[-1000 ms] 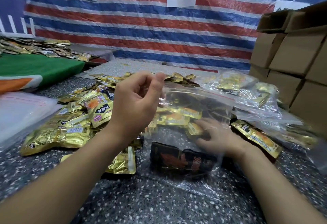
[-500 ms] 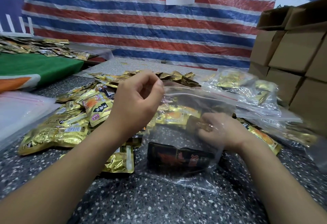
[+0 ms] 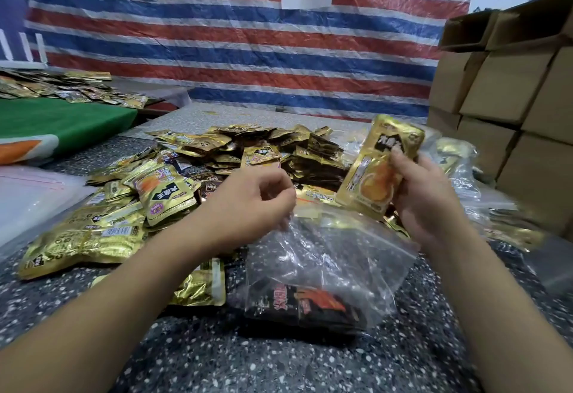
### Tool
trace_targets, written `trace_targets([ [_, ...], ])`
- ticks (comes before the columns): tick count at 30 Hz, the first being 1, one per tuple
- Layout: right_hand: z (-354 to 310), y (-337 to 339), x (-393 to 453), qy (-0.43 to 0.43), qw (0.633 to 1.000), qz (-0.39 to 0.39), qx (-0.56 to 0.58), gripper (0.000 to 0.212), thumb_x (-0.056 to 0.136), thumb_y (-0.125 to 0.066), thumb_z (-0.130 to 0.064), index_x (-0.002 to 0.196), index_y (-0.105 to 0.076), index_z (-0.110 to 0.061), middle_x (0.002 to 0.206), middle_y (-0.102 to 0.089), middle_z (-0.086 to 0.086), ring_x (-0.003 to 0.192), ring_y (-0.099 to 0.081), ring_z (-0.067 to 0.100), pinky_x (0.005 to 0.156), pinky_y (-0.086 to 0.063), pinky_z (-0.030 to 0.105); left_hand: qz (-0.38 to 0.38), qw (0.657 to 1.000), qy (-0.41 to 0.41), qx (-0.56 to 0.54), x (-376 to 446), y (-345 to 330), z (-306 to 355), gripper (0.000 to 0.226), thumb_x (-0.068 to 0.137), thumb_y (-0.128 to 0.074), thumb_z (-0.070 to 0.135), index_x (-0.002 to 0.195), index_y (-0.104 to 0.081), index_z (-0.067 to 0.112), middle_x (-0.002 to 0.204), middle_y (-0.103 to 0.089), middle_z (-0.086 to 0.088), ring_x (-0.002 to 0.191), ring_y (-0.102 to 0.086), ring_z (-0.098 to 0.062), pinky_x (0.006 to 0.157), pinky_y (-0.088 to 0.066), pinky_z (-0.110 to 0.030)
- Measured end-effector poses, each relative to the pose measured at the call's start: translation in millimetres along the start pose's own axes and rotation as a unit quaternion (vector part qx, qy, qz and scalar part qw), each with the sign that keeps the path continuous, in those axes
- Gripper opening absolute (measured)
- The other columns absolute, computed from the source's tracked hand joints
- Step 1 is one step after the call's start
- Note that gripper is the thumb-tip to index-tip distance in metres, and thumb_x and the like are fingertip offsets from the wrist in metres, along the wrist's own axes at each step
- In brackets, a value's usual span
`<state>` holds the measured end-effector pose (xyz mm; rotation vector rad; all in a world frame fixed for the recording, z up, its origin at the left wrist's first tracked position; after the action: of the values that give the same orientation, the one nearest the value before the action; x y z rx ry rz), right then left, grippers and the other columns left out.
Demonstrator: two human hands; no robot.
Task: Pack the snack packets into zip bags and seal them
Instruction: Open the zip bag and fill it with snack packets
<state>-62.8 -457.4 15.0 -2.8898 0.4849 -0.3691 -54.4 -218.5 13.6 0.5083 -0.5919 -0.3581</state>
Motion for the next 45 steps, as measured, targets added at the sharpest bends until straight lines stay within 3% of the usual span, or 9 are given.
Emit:
trace_targets([
  [4, -5, -4, -5, -0.029, 0.997, 0.004, 0.078, 0.020, 0.102, -0.049, -0.033, 0.101, -0.058, -0.015, 0.068, -0.073, -0.006, 0.065, -0.071, 0.010, 0.057, -0.058, 0.025, -0.058, 0.998, 0.030, -0.008, 0, -8, -2, 0.013, 0.087, -0.056, 0.017, 0.082, -0.068, 0.020, 0.075, -0.072, -0.003, 0.070, -0.072, -0.013, 0.075, -0.060, -0.040],
  [10, -5, -25, -18, -0.035, 0.989, -0.069, 0.122, 0.025, 0.086, -0.064, -0.024, 0.105, -0.058, -0.008, 0.080, -0.074, 0.005, 0.069, -0.073, 0.015, 0.056, -0.058, 0.026, -0.077, 0.995, 0.053, 0.022, -2, -8, -3, 0.024, 0.071, -0.049, 0.030, 0.085, -0.068, 0.030, 0.079, -0.071, 0.011, 0.067, -0.068, 0.000, 0.057, -0.045, -0.013],
  [15, -8, -35, -24, -0.020, 0.985, -0.114, 0.128, 0.047, 0.074, -0.071, -0.023, 0.115, -0.057, -0.005, 0.087, -0.076, 0.008, 0.075, -0.074, 0.017, 0.060, -0.059, 0.026, -0.056, 0.996, 0.071, -0.010, -1, -4, -2, 0.028, 0.072, -0.049, 0.023, 0.090, -0.070, 0.022, 0.083, -0.075, 0.005, 0.077, -0.072, -0.004, 0.075, -0.058, -0.029],
  [21, -17, -34, -33, 0.085, 0.987, -0.122, -0.057, 0.037, 0.071, -0.076, -0.030, 0.103, -0.064, -0.016, 0.085, -0.076, 0.003, 0.079, -0.075, 0.021, 0.068, -0.061, 0.034, -0.020, 0.996, 0.082, -0.004, -1, 2, -1, 0.030, 0.070, -0.048, 0.029, 0.089, -0.071, 0.027, 0.086, -0.074, 0.011, 0.084, -0.070, -0.007, 0.086, -0.057, -0.042],
  [24, -23, -36, -39, 0.136, 0.967, -0.154, -0.150, 0.025, 0.075, -0.071, -0.035, 0.099, -0.068, -0.025, 0.085, -0.076, -0.001, 0.078, -0.074, 0.014, 0.067, -0.058, 0.026, -0.001, 0.997, 0.081, -0.011, 0, 5, 1, 0.029, 0.072, -0.048, 0.030, 0.088, -0.071, 0.027, 0.085, -0.073, 0.013, 0.084, -0.069, -0.008, 0.085, -0.058, -0.043],
  [32, -16, -40, -47, 0.101, 0.918, -0.254, -0.288, 0.033, 0.083, -0.066, -0.035, 0.112, -0.068, -0.018, 0.100, -0.075, 0.008, 0.089, -0.073, 0.024, 0.079, -0.061, 0.041, -0.009, 0.992, 0.075, -0.103, 4, 9, -1, 0.025, 0.101, -0.044, 0.010, 0.091, -0.067, 0.009, 0.087, -0.072, -0.008, 0.078, -0.074, -0.018, 0.067, -0.060, -0.027],
  [38, -15, -37, -48, 0.082, 0.897, -0.279, -0.333, 0.037, 0.083, -0.064, -0.040, 0.105, -0.066, -0.011, 0.091, -0.074, 0.010, 0.082, -0.073, 0.024, 0.072, -0.062, 0.040, -0.040, 0.994, 0.022, -0.103, 1, 9, 1, 0.013, 0.098, -0.054, 0.012, 0.090, -0.058, 0.002, 0.085, -0.074, -0.010, 0.083, -0.075, -0.022, 0.079, -0.061, -0.040],
  [41, -12, -37, -50, 0.070, 0.875, -0.306, -0.367, 0.012, 0.093, -0.064, -0.033, 0.094, -0.067, -0.021, 0.083, -0.072, 0.004, 0.076, -0.072, 0.020, 0.066, -0.061, 0.036, -0.026, 0.996, -0.010, -0.083, 1, 7, 5, 0.011, 0.098, -0.055, 0.011, 0.088, -0.057, 0.005, 0.080, -0.073, -0.005, 0.079, -0.075, -0.020, 0.074, -0.061, -0.038],
  [45, -11, -41, -57, 0.058, 0.842, -0.349, -0.407, 0.010, 0.097, -0.061, -0.033, 0.089, -0.066, -0.029, 0.082, -0.070, 0.000, 0.073, -0.069, 0.012, 0.062, -0.056, 0.028, 0.004, 0.998, -0.055, -0.032, 0, 4, 9, 0.012, 0.095, -0.059, 0.015, 0.087, -0.060, 0.006, 0.079, -0.068, -0.006, 0.073, -0.070, -0.018, 0.068, -0.060, -0.035],
])
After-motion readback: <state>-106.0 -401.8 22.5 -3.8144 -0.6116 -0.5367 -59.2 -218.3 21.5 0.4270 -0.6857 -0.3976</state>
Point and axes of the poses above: each hand's wrist, its own x-axis towards the middle knuckle, its own y-axis out of the back of the hand, z = x × y, the point moved 5 cm from there along x, towards the middle knuckle
